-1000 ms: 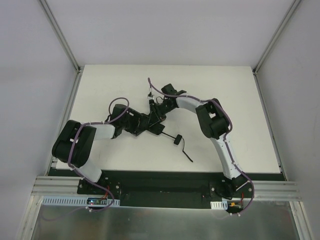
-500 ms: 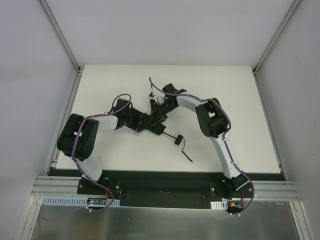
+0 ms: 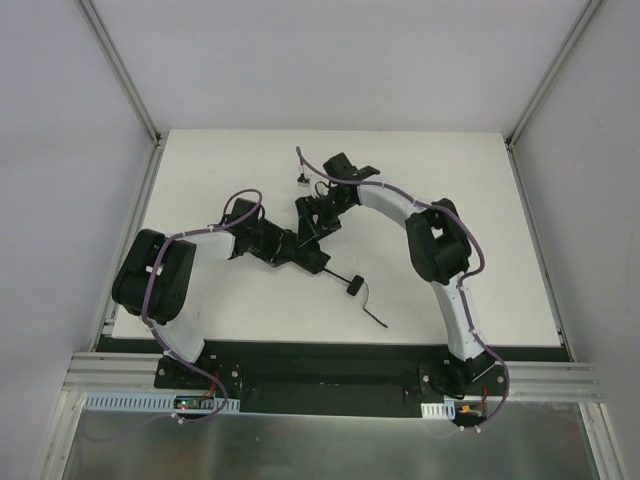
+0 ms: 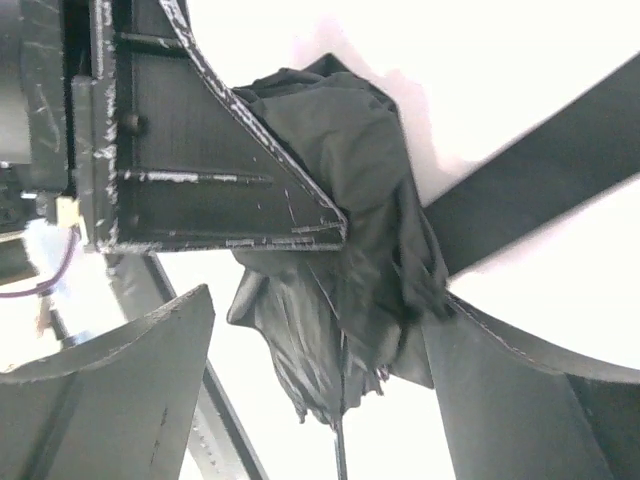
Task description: Put away the umbrella
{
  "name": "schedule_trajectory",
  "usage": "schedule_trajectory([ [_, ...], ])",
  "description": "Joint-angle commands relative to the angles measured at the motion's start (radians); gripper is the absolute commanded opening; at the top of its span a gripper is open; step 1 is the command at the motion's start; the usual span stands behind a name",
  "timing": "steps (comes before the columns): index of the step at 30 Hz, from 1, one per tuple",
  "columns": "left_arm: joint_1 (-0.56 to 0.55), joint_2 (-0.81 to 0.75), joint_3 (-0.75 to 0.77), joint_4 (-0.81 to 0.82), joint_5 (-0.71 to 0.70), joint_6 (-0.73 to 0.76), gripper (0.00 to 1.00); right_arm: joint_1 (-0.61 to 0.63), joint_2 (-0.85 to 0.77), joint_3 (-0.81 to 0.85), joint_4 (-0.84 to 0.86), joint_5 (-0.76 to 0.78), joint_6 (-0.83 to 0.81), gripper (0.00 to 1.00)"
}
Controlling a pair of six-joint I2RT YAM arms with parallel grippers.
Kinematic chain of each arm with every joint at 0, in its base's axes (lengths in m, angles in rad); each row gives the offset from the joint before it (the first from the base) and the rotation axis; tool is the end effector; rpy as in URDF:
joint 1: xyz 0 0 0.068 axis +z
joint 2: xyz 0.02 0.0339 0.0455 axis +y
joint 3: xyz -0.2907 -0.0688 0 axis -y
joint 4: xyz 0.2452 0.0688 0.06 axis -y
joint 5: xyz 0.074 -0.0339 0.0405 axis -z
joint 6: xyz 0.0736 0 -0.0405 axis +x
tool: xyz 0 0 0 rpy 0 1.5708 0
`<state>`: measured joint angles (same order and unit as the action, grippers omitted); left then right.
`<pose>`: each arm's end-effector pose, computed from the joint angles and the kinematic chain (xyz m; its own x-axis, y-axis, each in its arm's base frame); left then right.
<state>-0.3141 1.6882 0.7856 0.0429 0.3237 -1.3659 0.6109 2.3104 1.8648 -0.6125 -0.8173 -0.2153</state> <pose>0.3227 -0.1294 0.1380 -0.6267 -0.7724 0.1032 -0.6057 0.3996 -0.6880 0.3985 0.3446 0.1683 -0.5509 -0.5642 -0.6150 -0.8222 0.2403 0.5161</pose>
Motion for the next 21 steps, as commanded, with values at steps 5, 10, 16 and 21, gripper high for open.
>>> schedule_trajectory([
  [5, 0.000, 0.008, -0.014, -0.254, -0.071, 0.047, 0.00, 0.148, -0.386, -0.222, 0.107, 0.559, -0.199, 0.87],
  [10, 0.000, 0.045, 0.056, -0.428, -0.035, 0.019, 0.00, 0.266, -0.450, -0.404, 0.333, 0.665, -0.269, 0.87],
  [16, 0.001, 0.082, 0.116, -0.543, -0.017, 0.024, 0.00, 0.337, -0.347, -0.412, 0.376, 0.727, -0.331, 0.82],
  [21, 0.001, 0.110, 0.159, -0.607, -0.006, 0.021, 0.00, 0.359, -0.290, -0.427, 0.379, 0.867, -0.329, 0.74],
])
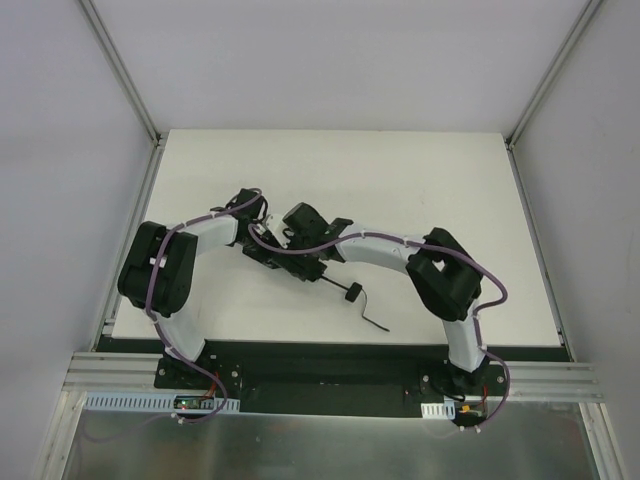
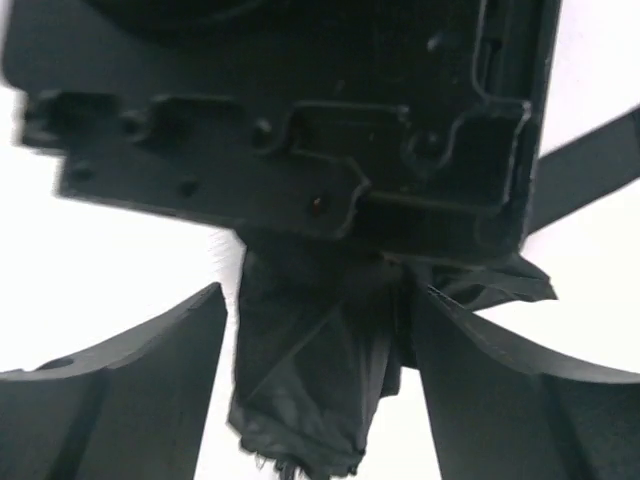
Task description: Put away the umbrella
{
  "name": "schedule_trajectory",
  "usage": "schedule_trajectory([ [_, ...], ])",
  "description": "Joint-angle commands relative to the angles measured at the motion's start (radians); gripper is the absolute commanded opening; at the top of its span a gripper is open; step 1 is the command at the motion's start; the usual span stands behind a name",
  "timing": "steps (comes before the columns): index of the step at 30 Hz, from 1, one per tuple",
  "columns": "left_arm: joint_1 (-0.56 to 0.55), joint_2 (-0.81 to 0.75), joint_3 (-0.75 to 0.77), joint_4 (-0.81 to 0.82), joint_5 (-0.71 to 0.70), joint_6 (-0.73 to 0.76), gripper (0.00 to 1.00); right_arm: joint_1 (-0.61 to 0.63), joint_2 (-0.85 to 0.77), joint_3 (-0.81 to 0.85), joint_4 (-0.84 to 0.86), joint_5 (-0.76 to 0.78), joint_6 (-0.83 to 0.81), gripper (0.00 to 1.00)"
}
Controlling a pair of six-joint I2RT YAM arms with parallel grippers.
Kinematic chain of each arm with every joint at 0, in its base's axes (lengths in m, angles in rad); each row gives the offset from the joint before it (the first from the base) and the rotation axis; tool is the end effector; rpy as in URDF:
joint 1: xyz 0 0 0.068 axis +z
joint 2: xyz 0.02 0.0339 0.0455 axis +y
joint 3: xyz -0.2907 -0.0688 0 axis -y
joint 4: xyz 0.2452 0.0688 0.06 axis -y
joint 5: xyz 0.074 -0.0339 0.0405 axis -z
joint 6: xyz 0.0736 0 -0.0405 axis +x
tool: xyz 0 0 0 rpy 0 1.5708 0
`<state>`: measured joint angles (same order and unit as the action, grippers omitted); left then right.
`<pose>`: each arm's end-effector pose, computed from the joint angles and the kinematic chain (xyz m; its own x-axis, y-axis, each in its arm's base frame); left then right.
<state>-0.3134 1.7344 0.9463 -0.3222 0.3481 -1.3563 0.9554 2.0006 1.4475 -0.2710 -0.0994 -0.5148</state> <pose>0.3218 -0.1307 0.1405 -0.6055 -0.7693 0.2040 -0.7403 0.4502 -0.4993 0.2719 0.3972 0.1919 0.0504 -0.7774 -0.6270 -0.9497 0.1570 -0.2710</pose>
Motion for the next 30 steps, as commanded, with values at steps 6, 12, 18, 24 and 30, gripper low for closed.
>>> schedule_trajectory([
  [6, 0.000, 0.086, 0.037, -0.278, -0.008, 0.005, 0.00, 0.022, 0.063, -0.019, 0.001, 0.201, -0.010, 0.33],
  [12, -0.001, 0.064, 0.106, -0.268, -0.060, 0.146, 0.52, -0.033, 0.053, -0.076, -0.007, -0.063, 0.074, 0.00],
  [18, -0.003, -0.001, 0.054, -0.175, -0.087, 0.215, 0.82, -0.145, 0.082, -0.085, 0.010, -0.423, 0.199, 0.00],
  [24, -0.023, -0.018, -0.052, -0.048, -0.070, 0.175, 0.81, -0.230, 0.184, -0.038, 0.009, -0.715, 0.320, 0.00],
  [30, -0.046, -0.015, -0.075, -0.043, -0.107, 0.175, 0.55, -0.283, 0.297, 0.039, -0.059, -0.868, 0.416, 0.00],
])
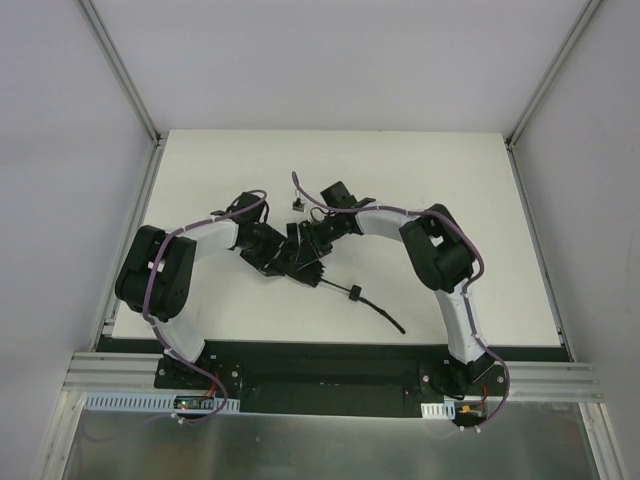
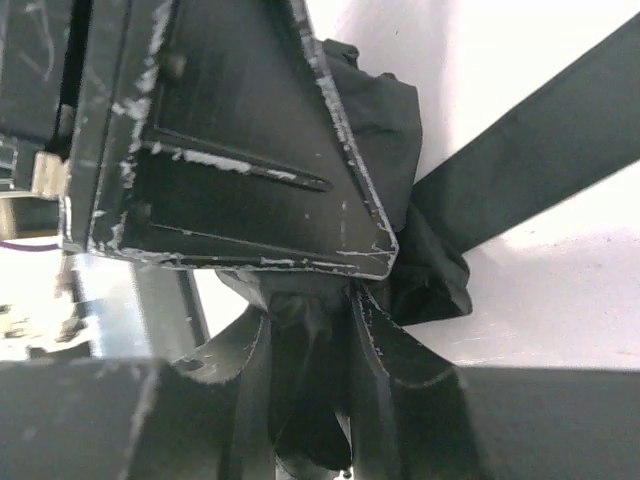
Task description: Put away the umbrella
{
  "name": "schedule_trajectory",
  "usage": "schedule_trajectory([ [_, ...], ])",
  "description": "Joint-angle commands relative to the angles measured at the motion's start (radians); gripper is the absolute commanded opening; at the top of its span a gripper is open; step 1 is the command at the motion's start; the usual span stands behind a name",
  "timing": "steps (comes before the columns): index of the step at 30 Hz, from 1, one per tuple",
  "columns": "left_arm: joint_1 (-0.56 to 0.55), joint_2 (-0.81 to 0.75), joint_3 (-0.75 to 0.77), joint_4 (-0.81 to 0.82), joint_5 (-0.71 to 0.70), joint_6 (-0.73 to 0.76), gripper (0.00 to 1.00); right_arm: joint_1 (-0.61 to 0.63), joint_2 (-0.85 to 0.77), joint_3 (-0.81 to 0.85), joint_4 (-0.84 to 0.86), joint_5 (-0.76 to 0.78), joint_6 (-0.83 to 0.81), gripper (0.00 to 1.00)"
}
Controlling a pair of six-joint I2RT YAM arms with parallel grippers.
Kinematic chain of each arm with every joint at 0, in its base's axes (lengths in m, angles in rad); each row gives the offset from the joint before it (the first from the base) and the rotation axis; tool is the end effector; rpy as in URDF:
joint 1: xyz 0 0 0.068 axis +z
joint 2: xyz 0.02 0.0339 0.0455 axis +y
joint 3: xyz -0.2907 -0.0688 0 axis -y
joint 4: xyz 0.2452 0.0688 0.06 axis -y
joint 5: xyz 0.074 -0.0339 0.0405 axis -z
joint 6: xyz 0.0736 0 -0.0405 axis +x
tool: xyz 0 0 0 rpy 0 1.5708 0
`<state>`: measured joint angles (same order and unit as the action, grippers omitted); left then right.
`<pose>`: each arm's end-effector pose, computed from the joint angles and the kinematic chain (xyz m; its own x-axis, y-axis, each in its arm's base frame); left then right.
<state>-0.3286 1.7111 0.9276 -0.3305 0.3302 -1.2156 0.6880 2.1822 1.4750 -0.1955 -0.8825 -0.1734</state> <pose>0.3142 -0.1323 0.1419 -0.7086 -0.6955 0.1194 -0.6432 0.5669 -0.5147 0.3402 0.3532 0.1430 -0.4640 -0.5232 -0.7148 -0.8660 0.0981 0.4903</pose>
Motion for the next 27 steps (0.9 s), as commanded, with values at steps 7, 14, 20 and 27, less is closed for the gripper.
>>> schedule_trajectory([
  [7, -0.049, -0.005, -0.085, -0.033, -0.111, -0.010, 0.00, -0.039, 0.100, 0.027, -0.142, -0.058, 0.150, 0.07],
  [14, -0.047, 0.010, -0.093, -0.117, -0.056, -0.134, 0.00, -0.016, -0.123, 0.027, -0.189, 0.213, 0.063, 0.81],
  [20, -0.043, 0.070, 0.006, -0.272, -0.054, -0.166, 0.00, 0.135, -0.298, -0.054, -0.170, 0.567, -0.165, 0.91],
  [27, -0.018, 0.148, 0.099, -0.400, -0.028, -0.199, 0.00, 0.306, -0.250, -0.087, -0.134, 1.023, -0.252, 0.90],
])
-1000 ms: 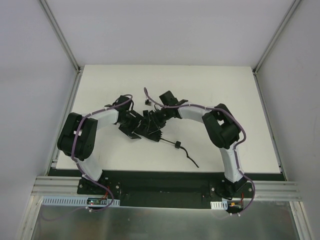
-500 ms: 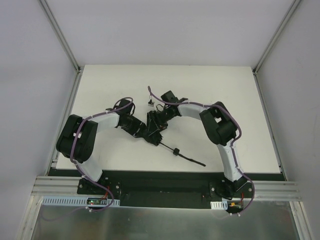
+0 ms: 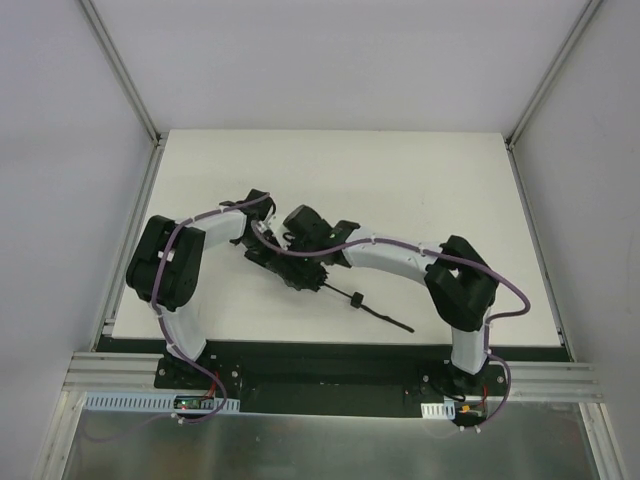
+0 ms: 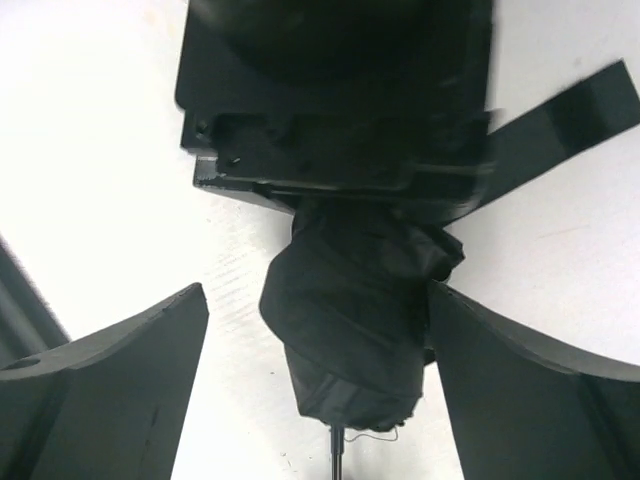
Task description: Put away the umbrella
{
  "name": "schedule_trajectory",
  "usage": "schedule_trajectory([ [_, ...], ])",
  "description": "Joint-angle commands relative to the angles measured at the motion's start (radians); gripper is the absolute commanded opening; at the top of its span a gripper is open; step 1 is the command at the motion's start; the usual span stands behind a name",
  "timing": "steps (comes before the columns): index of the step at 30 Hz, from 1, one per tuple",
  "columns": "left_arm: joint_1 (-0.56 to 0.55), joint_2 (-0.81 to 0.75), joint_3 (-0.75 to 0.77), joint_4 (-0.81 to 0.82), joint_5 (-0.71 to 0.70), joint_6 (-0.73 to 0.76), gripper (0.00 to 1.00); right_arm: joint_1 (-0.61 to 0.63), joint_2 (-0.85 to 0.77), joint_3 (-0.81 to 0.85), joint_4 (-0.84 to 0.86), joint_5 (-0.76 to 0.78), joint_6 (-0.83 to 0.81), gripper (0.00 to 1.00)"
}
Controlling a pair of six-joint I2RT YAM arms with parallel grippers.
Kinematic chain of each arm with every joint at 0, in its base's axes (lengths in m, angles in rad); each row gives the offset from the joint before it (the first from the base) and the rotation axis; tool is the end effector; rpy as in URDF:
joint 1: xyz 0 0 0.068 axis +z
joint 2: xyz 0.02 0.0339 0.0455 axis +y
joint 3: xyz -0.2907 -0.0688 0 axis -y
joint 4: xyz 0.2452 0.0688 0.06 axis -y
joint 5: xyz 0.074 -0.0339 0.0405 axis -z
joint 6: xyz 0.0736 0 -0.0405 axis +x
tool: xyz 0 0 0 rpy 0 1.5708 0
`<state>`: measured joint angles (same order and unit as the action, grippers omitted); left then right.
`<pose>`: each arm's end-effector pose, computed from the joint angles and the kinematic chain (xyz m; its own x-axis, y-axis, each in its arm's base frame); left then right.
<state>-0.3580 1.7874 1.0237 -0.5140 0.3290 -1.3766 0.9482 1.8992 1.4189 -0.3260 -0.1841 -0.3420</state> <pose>0.3125 -0.1423 0.1336 -0.5842 -0.7729 0.2478 -0.7989 0.4939 -0.3432 0.2574 0.3817 0.2230 -0.1039 -0.7101 -0.6964 -0.9631 0.2465 -0.1077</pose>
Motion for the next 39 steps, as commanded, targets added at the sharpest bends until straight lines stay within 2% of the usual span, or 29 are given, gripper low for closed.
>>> schedule_trajectory([
  [1, 0.013, 0.079, 0.007, -0.224, -0.022, -0.038, 0.00, 0.058, 0.049, -0.031, 0.002, 0.354, -0.083, 0.89],
  [5, 0.014, 0.095, 0.021, -0.245, -0.002, -0.050, 0.00, 0.080, 0.103, -0.035, 0.022, 0.420, -0.086, 0.83],
  [8, 0.014, 0.099, 0.036, -0.248, -0.002, -0.035, 0.00, 0.074, 0.145, -0.018, 0.007, 0.442, -0.086, 0.68],
  [9, 0.014, 0.098, 0.038, -0.248, -0.002, -0.029, 0.00, 0.066, 0.156, -0.015, -0.001, 0.417, -0.088, 0.58],
  [10, 0.014, 0.096, 0.039, -0.248, -0.002, -0.019, 0.00, 0.052, 0.161, -0.018, -0.004, 0.384, -0.089, 0.43],
  [12, 0.014, 0.096, 0.062, -0.248, -0.021, 0.032, 0.02, 0.029, 0.164, -0.031, -0.016, 0.316, -0.089, 0.25],
  [13, 0.014, 0.095, 0.076, -0.248, -0.036, 0.069, 0.09, 0.012, 0.158, -0.047, -0.015, 0.272, -0.091, 0.20],
  [16, 0.014, 0.054, 0.087, -0.224, -0.079, 0.155, 0.47, -0.051, 0.144, -0.086, -0.015, 0.080, -0.072, 0.00],
  [18, 0.014, 0.014, 0.067, -0.172, -0.090, 0.206, 0.62, -0.103, 0.150, -0.095, -0.028, -0.058, -0.052, 0.00],
  [20, 0.014, -0.023, 0.024, -0.095, -0.088, 0.237, 0.67, -0.149, 0.159, -0.100, -0.028, -0.186, -0.029, 0.00],
  [24, 0.013, -0.069, -0.083, 0.056, -0.041, 0.229, 0.70, -0.222, 0.207, -0.077, -0.038, -0.452, 0.017, 0.00],
  [29, -0.005, -0.063, -0.139, 0.155, -0.015, 0.191, 0.67, -0.290, 0.299, 0.024, -0.094, -0.710, 0.081, 0.00],
  [33, -0.032, -0.037, -0.142, 0.163, -0.005, 0.162, 0.59, -0.305, 0.350, 0.077, -0.120, -0.810, 0.124, 0.00],
  [35, -0.039, -0.033, -0.148, 0.163, -0.010, 0.143, 0.50, -0.308, 0.366, 0.089, -0.113, -0.833, 0.147, 0.00],
  [38, -0.042, -0.037, -0.163, 0.163, -0.022, 0.123, 0.15, -0.308, 0.371, 0.101, -0.120, -0.789, 0.164, 0.01],
  [39, -0.042, -0.040, -0.174, 0.163, -0.022, 0.111, 0.05, -0.310, 0.365, 0.106, -0.125, -0.746, 0.175, 0.10],
])
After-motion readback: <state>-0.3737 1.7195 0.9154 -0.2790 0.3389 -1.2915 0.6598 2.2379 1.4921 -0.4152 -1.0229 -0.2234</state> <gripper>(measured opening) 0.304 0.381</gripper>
